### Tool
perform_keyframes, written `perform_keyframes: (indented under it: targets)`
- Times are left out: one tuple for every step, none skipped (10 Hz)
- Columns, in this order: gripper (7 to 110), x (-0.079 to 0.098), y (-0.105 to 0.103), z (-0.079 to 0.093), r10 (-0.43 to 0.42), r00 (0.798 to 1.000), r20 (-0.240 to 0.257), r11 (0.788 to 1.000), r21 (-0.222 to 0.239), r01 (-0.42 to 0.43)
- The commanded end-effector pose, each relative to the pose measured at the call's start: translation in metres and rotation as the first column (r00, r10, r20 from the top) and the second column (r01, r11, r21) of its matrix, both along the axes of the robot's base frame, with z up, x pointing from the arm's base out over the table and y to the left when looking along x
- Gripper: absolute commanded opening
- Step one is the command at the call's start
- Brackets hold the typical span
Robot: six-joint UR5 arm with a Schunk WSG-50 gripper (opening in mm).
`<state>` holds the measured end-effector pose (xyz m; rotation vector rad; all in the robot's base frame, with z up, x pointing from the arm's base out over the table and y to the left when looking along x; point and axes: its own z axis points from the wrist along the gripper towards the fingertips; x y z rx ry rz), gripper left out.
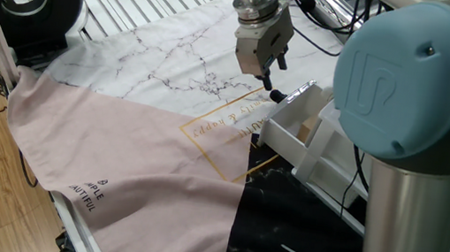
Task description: Put things in the drawer
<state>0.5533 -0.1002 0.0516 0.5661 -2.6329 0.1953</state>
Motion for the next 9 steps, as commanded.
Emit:
perform_keyframes:
  targets:
    - [66, 0.016, 0.013, -0.012, -0.01, 0.999, 0.041, 0.998, 0.055, 0.007]
    - [66, 0.017, 0.012, -0.015, -0.013, 0.999, 0.038, 0.998, 0.054, 0.011]
    - [66, 0.012, 0.009, -0.015, -0.019, 1.0, 0.019, 0.999, 0.043, 0.018]
    - [66, 0.008, 0.005, -0.014, -0.028, 1.0, 0.011, 0.999, 0.03, 0.028]
    - [66, 0.005, 0.001, -0.014, -0.035, 0.999, 0.005, 0.999, 0.016, 0.035]
    - [66, -0.001, 0.002, -0.014, -0.05, 0.999, -0.017, 0.998, 0.022, 0.051]
    - [66, -0.007, 0.002, -0.012, -0.063, 0.997, -0.038, 0.998, 0.015, 0.064]
    - [66, -0.01, 0.002, -0.01, -0.069, 0.996, -0.051, 0.997, 0.013, 0.07]
    - [66, -0.012, 0.002, -0.01, -0.072, 0.996, -0.058, 0.997, 0.01, 0.073]
